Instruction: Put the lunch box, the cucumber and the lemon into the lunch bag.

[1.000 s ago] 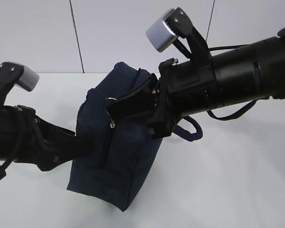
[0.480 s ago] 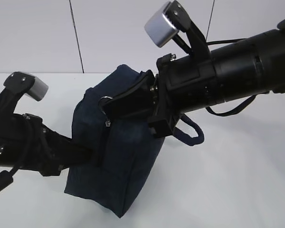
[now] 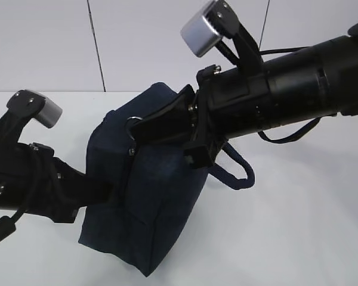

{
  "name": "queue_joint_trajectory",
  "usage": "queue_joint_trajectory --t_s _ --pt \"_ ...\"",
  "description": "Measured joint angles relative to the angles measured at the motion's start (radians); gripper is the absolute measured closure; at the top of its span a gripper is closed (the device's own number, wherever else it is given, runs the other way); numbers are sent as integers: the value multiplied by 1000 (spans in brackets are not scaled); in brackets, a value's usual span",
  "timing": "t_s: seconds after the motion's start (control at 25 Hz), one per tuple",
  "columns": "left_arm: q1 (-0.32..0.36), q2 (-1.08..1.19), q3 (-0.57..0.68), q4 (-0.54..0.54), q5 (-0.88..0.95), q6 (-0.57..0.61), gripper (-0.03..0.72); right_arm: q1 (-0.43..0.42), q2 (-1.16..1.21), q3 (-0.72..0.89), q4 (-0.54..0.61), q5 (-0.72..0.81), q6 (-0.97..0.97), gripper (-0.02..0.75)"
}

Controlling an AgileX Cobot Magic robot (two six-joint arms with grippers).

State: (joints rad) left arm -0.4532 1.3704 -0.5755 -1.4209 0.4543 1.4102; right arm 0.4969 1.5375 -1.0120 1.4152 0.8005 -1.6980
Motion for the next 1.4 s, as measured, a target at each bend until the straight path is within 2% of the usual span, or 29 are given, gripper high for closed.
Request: queue_joint_trajectory --t_s 0.52,1.0,1.4 --pt "0 2 0 3 -2 0 686 0 12 -4 68 -49 13 730" --pt "0 2 0 3 -4 0 687 2 12 -4 97 -175 206 730" --pt "0 2 0 7 -5 0 687 5 23 -4 151 -164 245 730"
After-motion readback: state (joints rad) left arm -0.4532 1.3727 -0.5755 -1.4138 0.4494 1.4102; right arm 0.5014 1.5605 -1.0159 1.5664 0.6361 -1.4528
